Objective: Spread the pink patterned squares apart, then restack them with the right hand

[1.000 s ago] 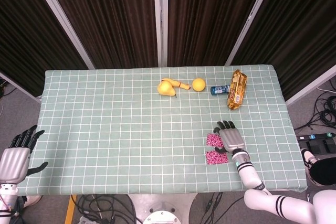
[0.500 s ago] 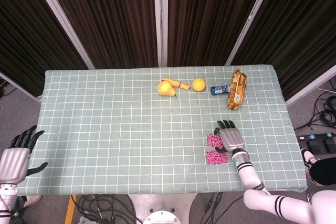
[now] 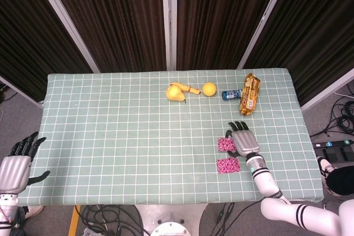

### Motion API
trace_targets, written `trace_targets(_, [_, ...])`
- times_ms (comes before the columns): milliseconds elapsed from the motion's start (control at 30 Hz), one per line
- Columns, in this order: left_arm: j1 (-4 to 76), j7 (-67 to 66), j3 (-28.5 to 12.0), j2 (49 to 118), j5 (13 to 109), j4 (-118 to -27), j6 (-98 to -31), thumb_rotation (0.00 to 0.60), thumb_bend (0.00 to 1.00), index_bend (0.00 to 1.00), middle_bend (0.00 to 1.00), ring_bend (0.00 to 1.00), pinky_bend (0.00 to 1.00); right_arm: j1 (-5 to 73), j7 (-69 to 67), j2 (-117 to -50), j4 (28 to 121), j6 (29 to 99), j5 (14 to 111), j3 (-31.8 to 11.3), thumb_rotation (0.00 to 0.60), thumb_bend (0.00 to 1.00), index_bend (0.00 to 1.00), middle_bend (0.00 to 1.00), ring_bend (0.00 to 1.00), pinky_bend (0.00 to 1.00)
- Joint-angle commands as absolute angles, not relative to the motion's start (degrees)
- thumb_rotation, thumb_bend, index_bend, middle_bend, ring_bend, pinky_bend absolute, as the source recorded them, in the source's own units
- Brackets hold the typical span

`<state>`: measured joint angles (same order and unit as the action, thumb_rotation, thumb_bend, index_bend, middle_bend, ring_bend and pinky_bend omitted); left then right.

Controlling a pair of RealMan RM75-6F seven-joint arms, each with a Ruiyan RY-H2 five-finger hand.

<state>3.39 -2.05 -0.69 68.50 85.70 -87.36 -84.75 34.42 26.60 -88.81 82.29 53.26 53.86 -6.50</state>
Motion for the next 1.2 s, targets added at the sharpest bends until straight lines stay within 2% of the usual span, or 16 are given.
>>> trace_targets(33, [3.4,-2.25,-0.68,68.45,85.67,-87.56,-84.7,0.6,0.0,0.19,0.16,0.12,0.17,33.93,25.01,-84.11,88.33,51.35,55.85,-4.75,0.554,0.16,0.38,0.08,0.0,0.0])
trace_targets(233, [3.53,-2.88,-0.63,68.26,86.13,-88.11,-84.8,0.6,0.0,0.19,0.16,0.12,0.17,33.0,22.52,-80.94,92.45,48.44,59.71,-0.7,0.557,0.16,0.36,0.08,0.0,0.0])
trace_targets(433, [3.39,-3.15,-0.57,67.99,86.3,-88.64,-85.13,0.6,0.0,0.19,0.16,0.12,0.17,32.36,21.55,-81.96,90.53,49.09,64.56,1.42,0.565,0.15,0.36,0.08,0.0,0.0])
trace_targets(1200, [3.02,-3.31,-0.39,67.88,86.38,-88.98,-85.42,0.6,0.0,0.19,0.15,0.12,0.17,31.18,20.12,-83.25,87.31,50.21,67.14,2.5,0.548,0.15,0.32,0.08,0.0,0.0])
